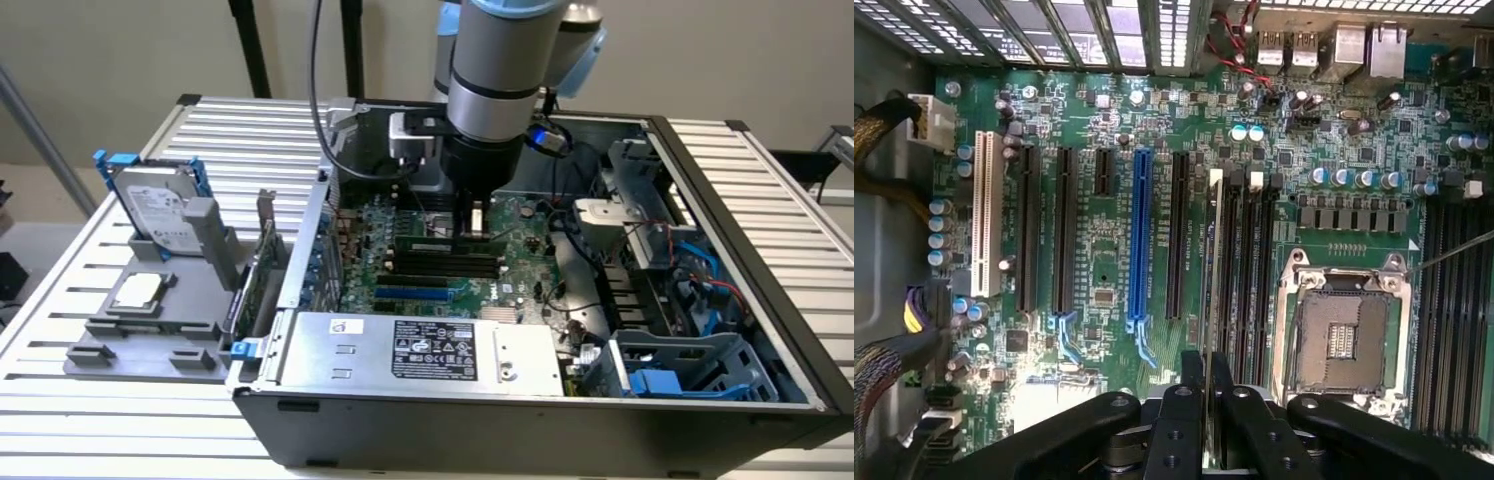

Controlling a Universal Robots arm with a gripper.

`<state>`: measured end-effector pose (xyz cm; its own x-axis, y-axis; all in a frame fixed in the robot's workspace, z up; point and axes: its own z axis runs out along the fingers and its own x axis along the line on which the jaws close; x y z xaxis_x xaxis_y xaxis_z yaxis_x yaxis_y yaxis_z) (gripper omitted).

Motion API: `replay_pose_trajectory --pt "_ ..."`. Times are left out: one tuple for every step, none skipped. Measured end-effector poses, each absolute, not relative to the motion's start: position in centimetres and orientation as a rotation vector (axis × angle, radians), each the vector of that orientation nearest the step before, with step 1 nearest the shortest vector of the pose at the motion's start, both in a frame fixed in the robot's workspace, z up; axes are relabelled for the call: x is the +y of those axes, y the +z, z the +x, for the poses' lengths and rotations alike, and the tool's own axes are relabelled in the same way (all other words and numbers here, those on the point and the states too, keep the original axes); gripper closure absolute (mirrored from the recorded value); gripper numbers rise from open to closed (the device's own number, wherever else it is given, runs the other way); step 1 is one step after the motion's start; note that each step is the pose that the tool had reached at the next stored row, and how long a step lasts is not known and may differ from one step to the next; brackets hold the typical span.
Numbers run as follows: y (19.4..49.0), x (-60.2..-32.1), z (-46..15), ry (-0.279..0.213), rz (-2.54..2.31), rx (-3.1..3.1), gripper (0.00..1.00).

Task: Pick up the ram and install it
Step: 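Insert the ram into the slot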

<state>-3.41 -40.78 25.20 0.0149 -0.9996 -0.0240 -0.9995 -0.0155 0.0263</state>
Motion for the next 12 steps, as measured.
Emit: replay_pose_trajectory --pt "25.0 -40.8 -3.4 -0.056 2.237 -2.203 0.86" --pt "24.9 -40.8 -3.4 -0.056 2.236 -2.203 0.86" --pt "24.7 -40.8 -3.4 -0.056 2.236 -2.203 0.86" --pt "24.5 -40.8 -3.4 -0.056 2.236 -2.203 0.86" --pt "24.3 -40.8 -3.4 -0.056 2.236 -2.203 0.86" --pt "24.1 -40.8 -3.4 -0.056 2.236 -2.203 0.86" --pt "23.9 -40.8 -3.4 -0.056 2.236 -2.203 0.86" --pt "23.8 -40.8 -3.4 -0.056 2.236 -2.203 0.86" --pt "23.6 -40.8 -3.4 -0.056 2.236 -2.203 0.86" --pt "23.4 -40.7 -3.4 -0.056 2.236 -2.203 0.86" --pt "23.2 -40.7 -3.4 -0.056 2.236 -2.203 0.86" --pt "23.0 -40.7 -3.4 -0.056 2.237 -2.203 0.86"
